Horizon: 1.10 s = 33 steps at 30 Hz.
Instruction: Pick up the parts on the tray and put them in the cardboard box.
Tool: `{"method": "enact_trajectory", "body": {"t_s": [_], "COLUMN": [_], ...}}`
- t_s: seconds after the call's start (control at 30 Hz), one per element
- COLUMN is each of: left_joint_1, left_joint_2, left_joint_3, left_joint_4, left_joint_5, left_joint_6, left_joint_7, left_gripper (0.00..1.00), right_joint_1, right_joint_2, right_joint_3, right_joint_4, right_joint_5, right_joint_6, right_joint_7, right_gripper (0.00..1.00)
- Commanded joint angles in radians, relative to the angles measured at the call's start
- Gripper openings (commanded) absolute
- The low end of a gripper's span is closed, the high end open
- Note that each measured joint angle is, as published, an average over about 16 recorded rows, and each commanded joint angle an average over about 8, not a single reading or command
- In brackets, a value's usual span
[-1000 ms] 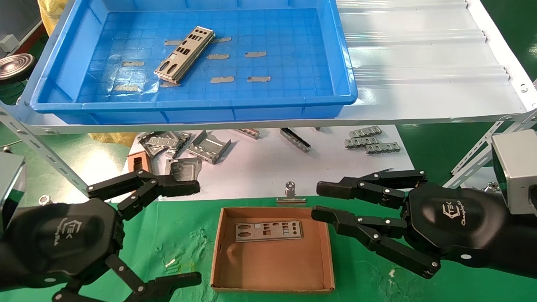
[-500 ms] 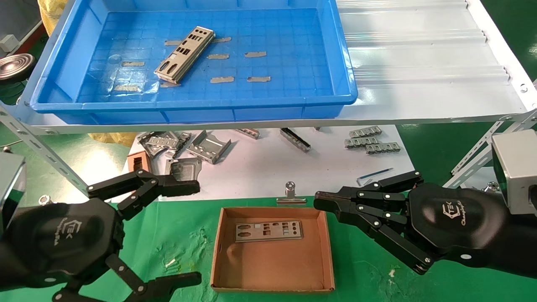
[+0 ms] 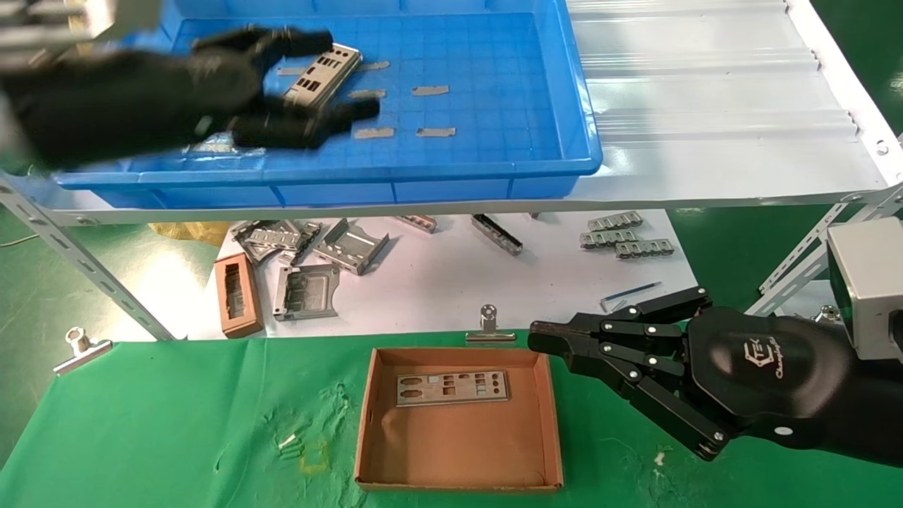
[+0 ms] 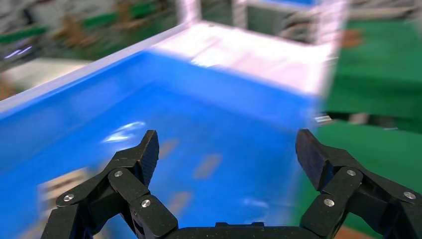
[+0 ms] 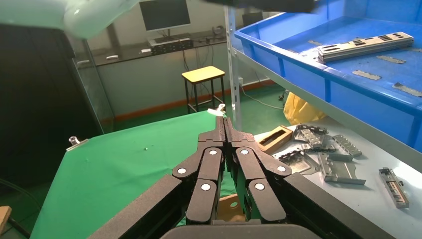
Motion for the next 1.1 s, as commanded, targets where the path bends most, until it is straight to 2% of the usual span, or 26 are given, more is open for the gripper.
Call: {"method": "enact_trajectory", "body": {"t_s": [0.03, 0.2, 0.4, 0.43, 0.67, 0.7, 1.03, 1.1], "left_joint_1": [-0.09, -0.216, -0.3, -0.308, -0.335, -0.336, -0.337, -0.337], "left_joint_2": [0.055, 0.162, 0.25, 0.259, 0.292, 0.295, 0.3, 0.304], "left_joint_3": [0.034, 0.079, 0.111, 0.113, 0.113, 0.113, 0.113, 0.113], "left_joint_4": [0.11, 0.352, 0.549, 0.571, 0.676, 0.687, 0.746, 0.752], "left_joint_5": [0.076, 0.169, 0.231, 0.235, 0.237, 0.237, 0.237, 0.237], "left_joint_6": [-0.044, -0.14, -0.243, -0.254, -0.279, -0.282, -0.322, -0.342], "left_joint_7": [-0.002, 0.019, 0.035, 0.037, 0.03, 0.028, 0.026, 0.026], "left_gripper": [1.0, 1.0, 1.0, 1.0, 1.0, 1.0, 1.0, 0.87], "right_joint_1": [0.0, 0.0, 0.0, 0.0, 0.0, 0.0, 0.0, 0.0], "right_joint_2": [0.0, 0.0, 0.0, 0.0, 0.0, 0.0, 0.0, 0.0], "right_joint_3": [0.0, 0.0, 0.0, 0.0, 0.0, 0.0, 0.0, 0.0], "right_joint_4": [0.0, 0.0, 0.0, 0.0, 0.0, 0.0, 0.0, 0.0], "right_joint_5": [0.0, 0.0, 0.0, 0.0, 0.0, 0.0, 0.0, 0.0], "right_joint_6": [0.0, 0.0, 0.0, 0.0, 0.0, 0.0, 0.0, 0.0], "right_joint_7": [0.0, 0.0, 0.0, 0.0, 0.0, 0.0, 0.0, 0.0], "right_gripper": [0.0, 0.0, 0.0, 0.04, 0.91, 0.99, 1.0, 1.0]}}
